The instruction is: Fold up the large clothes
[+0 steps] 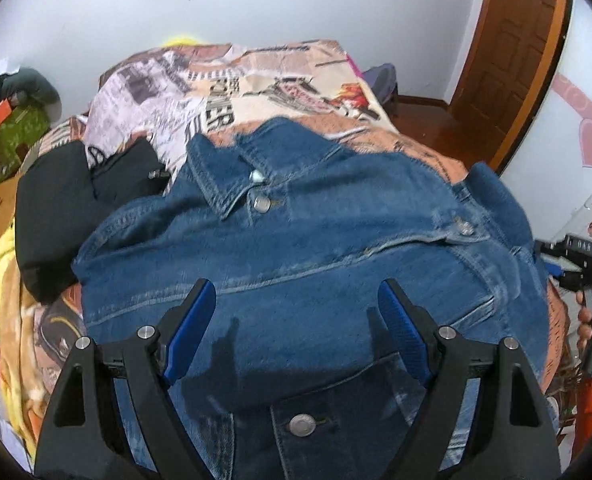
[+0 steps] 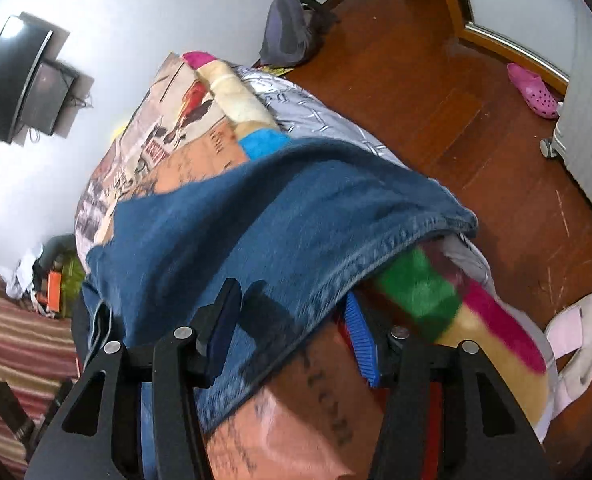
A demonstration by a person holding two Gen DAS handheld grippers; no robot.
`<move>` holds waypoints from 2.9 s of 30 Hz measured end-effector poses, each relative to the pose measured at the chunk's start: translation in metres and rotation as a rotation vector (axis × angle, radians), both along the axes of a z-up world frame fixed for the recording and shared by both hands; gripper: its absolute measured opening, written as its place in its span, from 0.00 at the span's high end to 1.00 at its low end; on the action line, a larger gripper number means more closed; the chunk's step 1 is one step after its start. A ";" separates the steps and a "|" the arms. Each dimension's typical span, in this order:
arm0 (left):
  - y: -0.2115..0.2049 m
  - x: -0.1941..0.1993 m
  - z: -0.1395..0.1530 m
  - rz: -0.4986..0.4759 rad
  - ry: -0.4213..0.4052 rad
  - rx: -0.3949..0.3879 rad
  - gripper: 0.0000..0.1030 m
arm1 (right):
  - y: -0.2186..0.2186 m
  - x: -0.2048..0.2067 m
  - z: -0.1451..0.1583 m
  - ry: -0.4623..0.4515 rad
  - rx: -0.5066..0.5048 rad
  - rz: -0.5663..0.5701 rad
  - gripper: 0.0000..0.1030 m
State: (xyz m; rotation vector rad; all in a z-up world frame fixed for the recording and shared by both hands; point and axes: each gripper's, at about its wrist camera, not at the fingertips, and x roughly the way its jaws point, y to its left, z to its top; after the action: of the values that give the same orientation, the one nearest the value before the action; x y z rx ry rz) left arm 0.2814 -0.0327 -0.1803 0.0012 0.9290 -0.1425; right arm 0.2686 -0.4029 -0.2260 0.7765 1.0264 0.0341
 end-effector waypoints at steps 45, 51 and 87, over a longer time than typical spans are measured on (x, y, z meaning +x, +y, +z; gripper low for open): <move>0.023 -0.048 0.013 0.016 -0.027 0.013 0.20 | 0.199 -0.021 0.077 -0.265 -0.162 0.596 0.91; 0.024 -0.049 0.009 0.018 -0.016 0.008 0.20 | 0.193 -0.033 0.082 -0.244 -0.174 0.588 0.89; 0.014 -0.039 -0.003 0.016 0.017 0.016 0.20 | 0.048 -0.034 0.029 -0.068 0.061 -0.004 0.57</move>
State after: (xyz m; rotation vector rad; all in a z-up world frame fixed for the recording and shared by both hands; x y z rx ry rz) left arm 0.2428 -0.0192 -0.1837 0.0072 0.9465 -0.1207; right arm 0.2350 -0.3552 -0.1974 0.8273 0.9631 0.0878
